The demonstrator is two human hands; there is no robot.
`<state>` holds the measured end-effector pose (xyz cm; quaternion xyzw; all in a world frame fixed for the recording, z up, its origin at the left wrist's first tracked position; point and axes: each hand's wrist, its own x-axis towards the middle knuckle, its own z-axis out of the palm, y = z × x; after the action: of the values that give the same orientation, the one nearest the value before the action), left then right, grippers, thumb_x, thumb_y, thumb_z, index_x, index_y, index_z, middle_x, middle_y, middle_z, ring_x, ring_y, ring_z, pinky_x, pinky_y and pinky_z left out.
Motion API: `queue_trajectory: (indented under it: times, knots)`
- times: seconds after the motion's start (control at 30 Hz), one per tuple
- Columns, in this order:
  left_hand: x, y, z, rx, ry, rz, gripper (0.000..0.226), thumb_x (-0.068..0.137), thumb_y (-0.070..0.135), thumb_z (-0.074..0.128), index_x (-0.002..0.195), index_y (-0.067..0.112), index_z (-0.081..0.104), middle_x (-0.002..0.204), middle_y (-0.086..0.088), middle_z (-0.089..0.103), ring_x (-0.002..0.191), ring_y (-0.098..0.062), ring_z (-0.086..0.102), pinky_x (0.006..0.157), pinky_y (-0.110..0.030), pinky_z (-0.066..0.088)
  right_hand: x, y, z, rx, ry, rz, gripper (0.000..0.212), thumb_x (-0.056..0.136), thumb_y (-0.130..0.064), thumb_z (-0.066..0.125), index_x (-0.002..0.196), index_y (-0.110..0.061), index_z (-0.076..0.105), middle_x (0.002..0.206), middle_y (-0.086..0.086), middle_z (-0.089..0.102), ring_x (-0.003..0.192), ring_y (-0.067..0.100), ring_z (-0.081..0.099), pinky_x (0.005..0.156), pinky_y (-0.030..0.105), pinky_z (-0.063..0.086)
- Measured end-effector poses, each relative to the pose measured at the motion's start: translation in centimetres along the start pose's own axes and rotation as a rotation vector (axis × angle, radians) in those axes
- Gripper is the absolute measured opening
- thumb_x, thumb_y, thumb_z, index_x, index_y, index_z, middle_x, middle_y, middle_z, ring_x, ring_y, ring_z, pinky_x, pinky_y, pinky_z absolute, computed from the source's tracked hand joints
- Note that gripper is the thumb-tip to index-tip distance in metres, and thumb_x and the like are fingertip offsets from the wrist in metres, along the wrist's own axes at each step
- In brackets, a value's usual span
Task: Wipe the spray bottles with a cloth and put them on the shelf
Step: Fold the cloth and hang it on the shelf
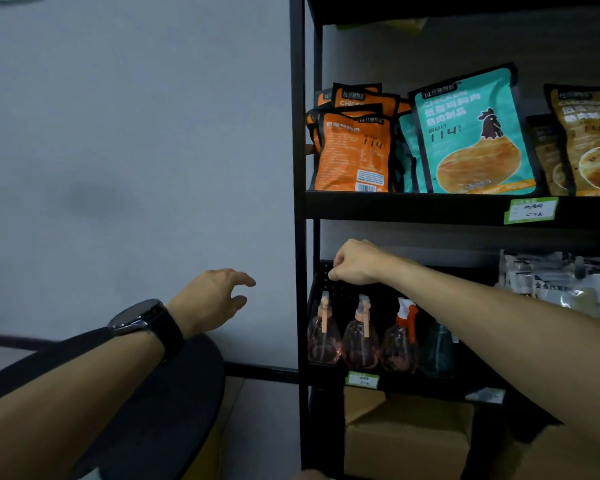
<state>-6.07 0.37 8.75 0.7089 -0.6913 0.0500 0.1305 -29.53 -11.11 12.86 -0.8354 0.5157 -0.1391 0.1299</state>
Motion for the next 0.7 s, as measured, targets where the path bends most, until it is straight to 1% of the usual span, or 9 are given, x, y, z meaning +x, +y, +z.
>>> queue_trajectory:
  times: [0.1,0.17,0.27,0.4,0.5,0.57,0.6,0.67,0.7]
  knots:
    - [-1.5,-1.7,-0.4,-0.017,0.000,-0.050,0.036,0.099,0.024,0.054,0.135,0.025,0.056,0.135,0.001,0.059,0.119,-0.018,0.056,0.094,-0.026,0.041,0.9,-2.0,1.7,0.025,-0.021,-0.050,0.028,0.085,-0.024,0.065,0.101,-0.002,0.072,0.106,0.013,0.071,0.097,0.026,0.068,0.083,0.038,0.055]
    - [-2.8,-3.2,-0.7,-0.016,-0.003,-0.090,0.037,0.099,0.023,0.055,0.135,0.024,0.056,0.135,0.001,0.059,0.122,-0.019,0.055,0.096,-0.026,0.041,1.4,-3.6,3.0,0.035,-0.047,-0.086,0.030,0.084,-0.024,0.064,0.099,0.001,0.071,0.103,0.016,0.072,0.087,0.026,0.069,0.083,0.042,0.056]
    - [-4.9,-5.6,-1.3,-0.018,-0.006,-0.168,0.038,0.098,0.024,0.056,0.136,0.025,0.055,0.138,0.002,0.057,0.124,-0.018,0.054,0.100,-0.028,0.042,1.8,-6.5,5.0,0.036,-0.100,-0.143,0.032,0.082,-0.026,0.062,0.097,0.001,0.071,0.087,0.017,0.073,0.072,0.025,0.066,0.072,0.035,0.056]
    - [-7.7,-8.7,-2.0,-0.014,0.002,-0.267,0.038,0.098,0.026,0.056,0.136,0.025,0.055,0.140,0.002,0.056,0.127,-0.018,0.053,0.103,-0.029,0.041,2.1,-10.9,8.2,0.057,-0.187,-0.208,0.034,0.081,-0.022,0.061,0.102,0.004,0.068,0.089,0.021,0.070,0.066,0.017,0.051,0.064,0.030,0.045]
    - [-9.8,-10.9,-2.1,0.001,0.001,-0.334,0.038,0.098,0.025,0.056,0.136,0.024,0.056,0.137,0.000,0.059,0.125,-0.019,0.055,0.099,-0.026,0.040,2.0,-14.3,10.6,0.046,-0.245,-0.259,0.035,0.081,-0.022,0.059,0.103,0.003,0.067,0.073,0.008,0.058,0.066,0.017,0.047,0.063,0.027,0.035]
    - [-11.2,-12.2,-2.2,0.016,-0.002,-0.363,0.038,0.097,0.024,0.056,0.136,0.022,0.057,0.136,-0.002,0.060,0.124,-0.020,0.056,0.098,-0.026,0.040,1.8,-16.5,12.0,0.035,-0.282,-0.295,0.036,0.083,-0.022,0.058,0.105,0.005,0.065,0.074,0.008,0.054,0.068,0.019,0.044,0.064,0.027,0.033]
    - [-11.9,-12.8,-2.3,0.021,-0.005,-0.377,0.039,0.097,0.024,0.056,0.136,0.022,0.057,0.136,-0.002,0.061,0.124,-0.021,0.056,0.099,-0.026,0.040,1.7,-17.5,12.7,0.032,-0.298,-0.315,0.037,0.082,-0.022,0.057,0.107,0.005,0.064,0.075,0.012,0.055,0.068,0.020,0.044,0.064,0.028,0.034]
    - [-13.3,-14.0,-2.2,0.026,-0.012,-0.408,0.039,0.098,0.025,0.057,0.137,0.021,0.056,0.138,-0.002,0.060,0.124,-0.021,0.056,0.100,-0.028,0.041,1.7,-19.4,14.2,0.026,-0.319,-0.362,0.039,0.080,-0.022,0.056,0.108,0.004,0.063,0.092,0.024,0.066,0.070,0.031,0.055,0.064,0.035,0.046]
    - [-13.9,-14.6,-2.2,0.027,-0.012,-0.425,0.039,0.098,0.025,0.057,0.137,0.021,0.056,0.138,-0.002,0.060,0.124,-0.021,0.056,0.101,-0.029,0.041,1.7,-20.3,15.0,0.019,-0.327,-0.383,0.039,0.080,-0.022,0.056,0.108,0.004,0.064,0.102,0.022,0.069,0.077,0.037,0.061,0.068,0.040,0.052]
